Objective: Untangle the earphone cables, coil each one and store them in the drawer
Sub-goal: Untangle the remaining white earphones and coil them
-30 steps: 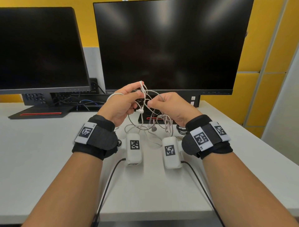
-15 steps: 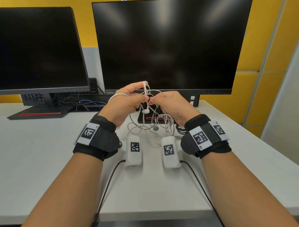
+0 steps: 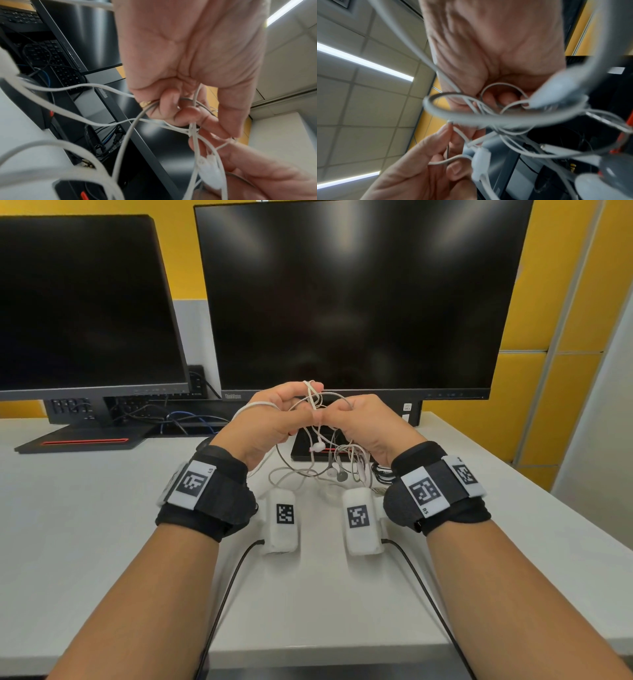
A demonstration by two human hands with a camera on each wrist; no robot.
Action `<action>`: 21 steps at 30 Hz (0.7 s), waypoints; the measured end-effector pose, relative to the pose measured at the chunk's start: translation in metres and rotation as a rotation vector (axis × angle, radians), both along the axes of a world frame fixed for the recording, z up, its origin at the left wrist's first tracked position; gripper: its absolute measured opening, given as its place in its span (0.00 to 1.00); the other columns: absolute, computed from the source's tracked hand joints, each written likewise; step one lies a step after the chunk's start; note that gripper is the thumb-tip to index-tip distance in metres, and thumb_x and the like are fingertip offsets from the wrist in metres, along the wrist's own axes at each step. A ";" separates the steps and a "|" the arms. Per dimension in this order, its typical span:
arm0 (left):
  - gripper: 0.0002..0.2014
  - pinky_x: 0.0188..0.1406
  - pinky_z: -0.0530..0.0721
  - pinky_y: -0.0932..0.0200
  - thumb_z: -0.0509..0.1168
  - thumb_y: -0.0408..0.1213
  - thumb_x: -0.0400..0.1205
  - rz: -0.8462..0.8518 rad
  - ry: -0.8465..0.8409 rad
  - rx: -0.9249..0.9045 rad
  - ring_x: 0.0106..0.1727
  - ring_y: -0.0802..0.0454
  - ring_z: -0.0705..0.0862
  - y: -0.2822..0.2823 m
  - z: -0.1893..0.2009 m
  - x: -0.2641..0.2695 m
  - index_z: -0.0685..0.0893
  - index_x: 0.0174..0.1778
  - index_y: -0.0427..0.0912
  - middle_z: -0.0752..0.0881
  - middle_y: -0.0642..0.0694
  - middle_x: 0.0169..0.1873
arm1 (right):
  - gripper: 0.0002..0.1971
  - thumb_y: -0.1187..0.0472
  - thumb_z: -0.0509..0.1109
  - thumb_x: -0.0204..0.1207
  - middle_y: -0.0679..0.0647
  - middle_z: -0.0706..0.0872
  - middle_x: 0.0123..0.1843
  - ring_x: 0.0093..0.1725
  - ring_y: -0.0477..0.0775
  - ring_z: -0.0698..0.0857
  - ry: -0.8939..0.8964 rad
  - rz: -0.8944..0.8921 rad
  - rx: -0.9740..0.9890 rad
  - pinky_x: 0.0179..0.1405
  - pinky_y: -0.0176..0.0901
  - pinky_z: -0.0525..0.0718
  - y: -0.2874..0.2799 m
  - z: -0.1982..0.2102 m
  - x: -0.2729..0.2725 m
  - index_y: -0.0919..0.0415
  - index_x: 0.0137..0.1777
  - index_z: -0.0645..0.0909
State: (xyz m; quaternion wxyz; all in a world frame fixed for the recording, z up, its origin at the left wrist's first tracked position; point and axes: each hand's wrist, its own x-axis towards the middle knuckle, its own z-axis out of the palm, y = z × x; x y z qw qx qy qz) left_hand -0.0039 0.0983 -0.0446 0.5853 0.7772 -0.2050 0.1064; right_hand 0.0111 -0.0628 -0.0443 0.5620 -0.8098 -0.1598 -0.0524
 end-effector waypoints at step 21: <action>0.05 0.26 0.68 0.67 0.70 0.40 0.79 0.032 0.032 0.112 0.23 0.62 0.72 -0.004 0.002 -0.005 0.82 0.46 0.45 0.78 0.56 0.25 | 0.09 0.55 0.66 0.81 0.53 0.80 0.38 0.37 0.50 0.76 0.031 -0.131 0.088 0.37 0.44 0.79 0.002 0.003 0.003 0.57 0.43 0.84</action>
